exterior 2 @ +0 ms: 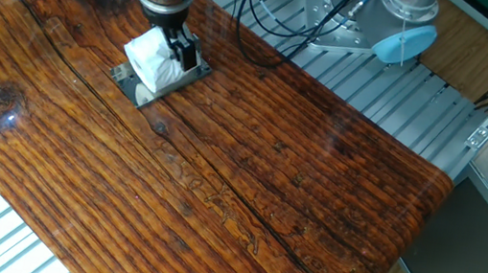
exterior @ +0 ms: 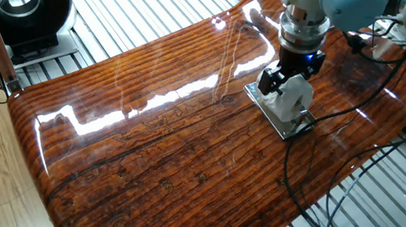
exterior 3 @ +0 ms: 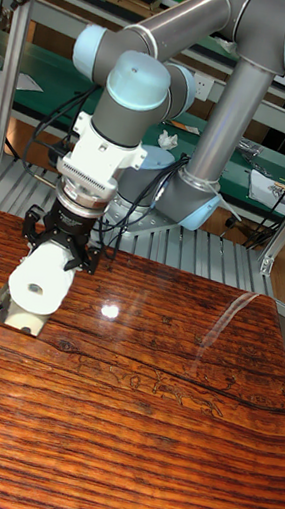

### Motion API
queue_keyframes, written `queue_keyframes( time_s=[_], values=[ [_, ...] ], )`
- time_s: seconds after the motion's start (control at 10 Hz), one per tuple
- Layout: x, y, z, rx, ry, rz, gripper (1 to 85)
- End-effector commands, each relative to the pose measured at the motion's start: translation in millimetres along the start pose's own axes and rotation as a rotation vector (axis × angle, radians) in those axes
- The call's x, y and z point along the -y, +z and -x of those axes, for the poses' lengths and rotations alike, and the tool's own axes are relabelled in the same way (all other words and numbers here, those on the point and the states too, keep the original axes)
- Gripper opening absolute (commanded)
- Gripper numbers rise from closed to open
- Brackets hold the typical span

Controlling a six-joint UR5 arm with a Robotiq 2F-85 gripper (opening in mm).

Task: Put the toilet paper on its holder

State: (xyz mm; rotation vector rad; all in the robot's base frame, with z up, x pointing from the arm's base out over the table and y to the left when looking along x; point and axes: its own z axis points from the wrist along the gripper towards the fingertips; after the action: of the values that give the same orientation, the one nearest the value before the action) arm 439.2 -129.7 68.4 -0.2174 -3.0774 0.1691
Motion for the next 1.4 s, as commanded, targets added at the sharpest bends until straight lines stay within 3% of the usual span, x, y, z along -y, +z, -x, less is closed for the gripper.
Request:
queue_keyframes(
  time_s=[0.0, 0.2, 0.6, 1.3],
  values=[
    [-8.8, -1.3, -0.2, -0.001, -0.055, 0.039, 25.3],
    [-8.1, -3.7, 2.2, -0.002, -0.112, 0.056, 40.3],
    [-12.1, -5.4, -0.4, -0.014, -0.159, 0.081, 55.7],
    [-13.5, -3.3, -6.4, -0.032, -0.201, 0.105, 63.3]
  ],
)
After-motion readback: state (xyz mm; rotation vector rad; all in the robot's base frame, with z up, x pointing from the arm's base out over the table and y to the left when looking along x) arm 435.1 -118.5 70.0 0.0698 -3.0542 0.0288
